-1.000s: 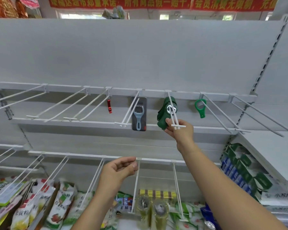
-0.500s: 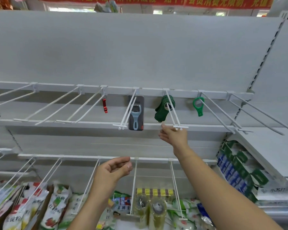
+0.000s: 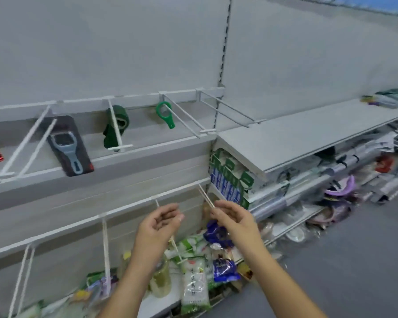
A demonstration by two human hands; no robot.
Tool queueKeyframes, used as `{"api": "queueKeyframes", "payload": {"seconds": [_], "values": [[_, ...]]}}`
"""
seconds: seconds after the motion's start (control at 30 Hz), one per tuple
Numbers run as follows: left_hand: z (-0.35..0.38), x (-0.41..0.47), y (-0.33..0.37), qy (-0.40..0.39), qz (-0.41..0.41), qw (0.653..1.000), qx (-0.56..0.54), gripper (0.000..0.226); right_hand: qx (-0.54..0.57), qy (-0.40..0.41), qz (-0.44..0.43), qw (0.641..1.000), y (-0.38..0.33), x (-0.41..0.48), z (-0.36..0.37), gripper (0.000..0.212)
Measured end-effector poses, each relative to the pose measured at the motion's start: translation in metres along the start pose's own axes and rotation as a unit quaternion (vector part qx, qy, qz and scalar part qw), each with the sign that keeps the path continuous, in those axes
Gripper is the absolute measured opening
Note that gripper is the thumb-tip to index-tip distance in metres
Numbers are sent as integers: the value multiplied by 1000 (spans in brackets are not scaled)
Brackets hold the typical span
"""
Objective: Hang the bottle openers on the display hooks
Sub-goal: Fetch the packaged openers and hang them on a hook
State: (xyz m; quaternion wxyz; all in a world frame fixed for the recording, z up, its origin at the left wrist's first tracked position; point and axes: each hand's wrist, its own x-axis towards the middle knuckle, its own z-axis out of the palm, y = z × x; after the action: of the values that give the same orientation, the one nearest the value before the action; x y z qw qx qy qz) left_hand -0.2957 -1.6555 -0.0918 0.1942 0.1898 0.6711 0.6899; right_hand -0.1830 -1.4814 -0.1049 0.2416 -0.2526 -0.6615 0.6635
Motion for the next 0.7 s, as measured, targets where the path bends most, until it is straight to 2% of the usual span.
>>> {"api": "queueKeyframes", "payload": {"seconds": [0.17, 0.27, 0.5, 0.7], "values": [[131, -10, -4, -139, -2, 990, 12, 32, -2, 92, -10, 996, -7, -34, -120, 27], [222, -17, -8, -194, 0, 981, 10, 35, 2, 142, -11, 990, 0, -49, -206, 29], [427, -47, -13, -263, -8, 965, -10, 38, 20, 231, -20, 973, 12, -81, -411, 29], [563, -49, -11, -307, 4, 952, -9, 38, 22, 286, -30, 957, 9, -79, -538, 27]]}}
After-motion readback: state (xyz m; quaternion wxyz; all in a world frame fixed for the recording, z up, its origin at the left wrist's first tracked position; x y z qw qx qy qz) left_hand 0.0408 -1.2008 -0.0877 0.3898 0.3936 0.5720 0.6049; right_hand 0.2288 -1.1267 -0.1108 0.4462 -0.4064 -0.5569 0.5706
